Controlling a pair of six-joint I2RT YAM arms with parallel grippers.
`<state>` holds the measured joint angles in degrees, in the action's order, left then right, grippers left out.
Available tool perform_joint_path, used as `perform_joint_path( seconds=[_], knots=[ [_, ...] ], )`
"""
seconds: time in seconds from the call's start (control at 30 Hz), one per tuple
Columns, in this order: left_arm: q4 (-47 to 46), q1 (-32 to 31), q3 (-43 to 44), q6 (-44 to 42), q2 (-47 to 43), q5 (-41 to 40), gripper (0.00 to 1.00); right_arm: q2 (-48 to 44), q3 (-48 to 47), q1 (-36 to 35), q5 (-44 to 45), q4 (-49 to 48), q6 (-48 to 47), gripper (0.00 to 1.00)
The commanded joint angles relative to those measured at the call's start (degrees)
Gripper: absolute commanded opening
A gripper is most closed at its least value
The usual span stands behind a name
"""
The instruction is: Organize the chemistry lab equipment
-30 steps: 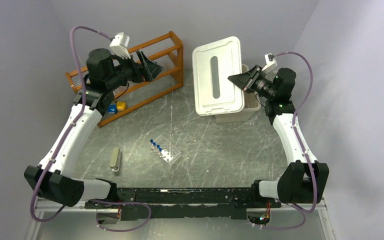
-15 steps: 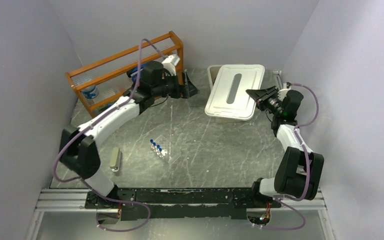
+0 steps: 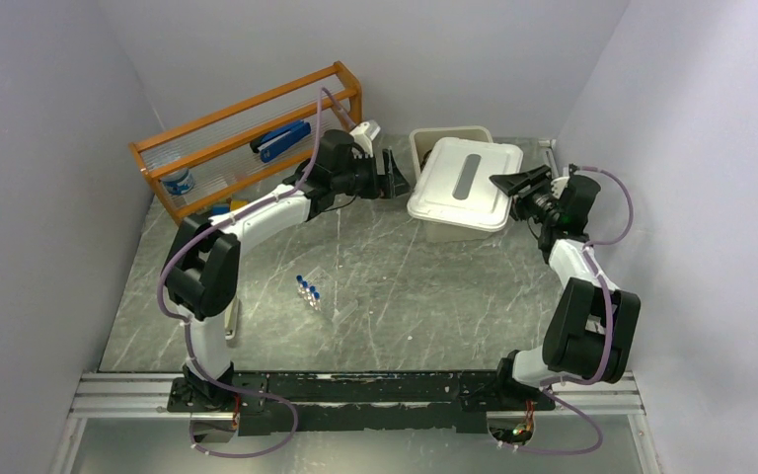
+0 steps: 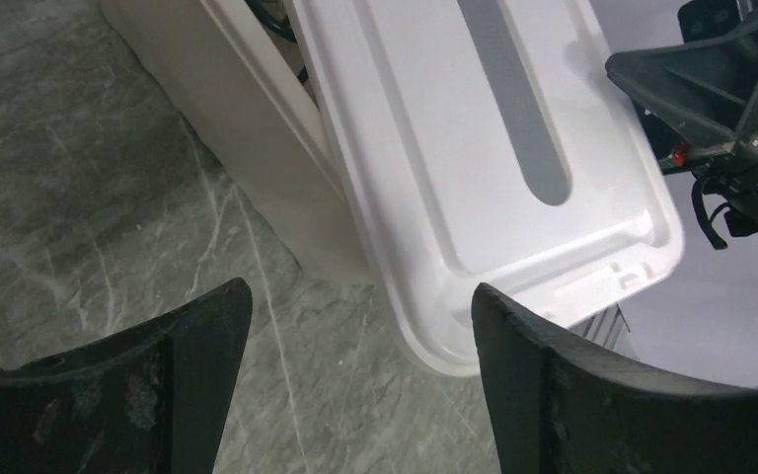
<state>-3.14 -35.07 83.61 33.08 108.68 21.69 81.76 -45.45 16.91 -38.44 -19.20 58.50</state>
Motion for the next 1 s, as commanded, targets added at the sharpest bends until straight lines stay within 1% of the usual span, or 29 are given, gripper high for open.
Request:
perform_joint_path(
  seconds=[0.0, 0.17, 0.33, 0.4, 0.5, 0.6, 0.73, 0.83, 0.9, 0.97],
  knots=[
    [-3.6, -0.2, 3.3, 0.0, 1.2, 2.3, 0.84, -1.6, -5.0, 0.4, 5.0, 8.4, -7.9, 0.59],
    [-2.3, -0.4, 5.0, -0.3, 4.4, 5.1, 0.84, -2.4, -7.4, -0.1, 11.1, 15.9, -14.7, 0.63],
    [-3.3, -0.6, 4.4, -0.4, 4.9, 6.1, 0.84, -2.9, -9.8, -1.9, 17.4, 22.1, -20.8, 0.67],
    [-3.2, -0.7, 4.5, -0.3, 5.2, 6.4, 0.84, -3.3, -11.0, -2.4, 21.1, 25.1, -22.7, 0.72],
    [-2.8, -0.8, 4.6, -0.3, 5.6, 6.6, 0.83, -4.5, -12.3, -2.5, 26.6, 29.2, -24.1, 0.81],
    [-2.6, -0.8, 4.7, -0.5, 5.5, 6.7, 0.83, -5.1, -12.8, -2.6, 28.4, 31.4, -25.4, 0.84],
    [-2.7, -0.8, 4.7, -0.3, 5.2, 7.0, 0.82, -6.7, -12.5, -2.6, 32.0, 33.4, -26.4, 0.84],
    [-2.9, -0.8, 4.7, 0.0, 5.3, 7.4, 0.82, -7.5, -12.5, -2.6, 32.3, 34.2, -27.0, 0.83],
    [-3.0, -0.8, 4.9, 0.2, 5.3, 7.7, 0.81, -7.8, -12.2, -2.6, 31.8, 34.9, -27.2, 0.79],
    [-3.2, -0.8, 4.7, 0.6, 5.2, 8.0, 0.81, -8.4, -11.4, -2.6, 31.0, 35.0, -27.3, 0.72]
  ],
)
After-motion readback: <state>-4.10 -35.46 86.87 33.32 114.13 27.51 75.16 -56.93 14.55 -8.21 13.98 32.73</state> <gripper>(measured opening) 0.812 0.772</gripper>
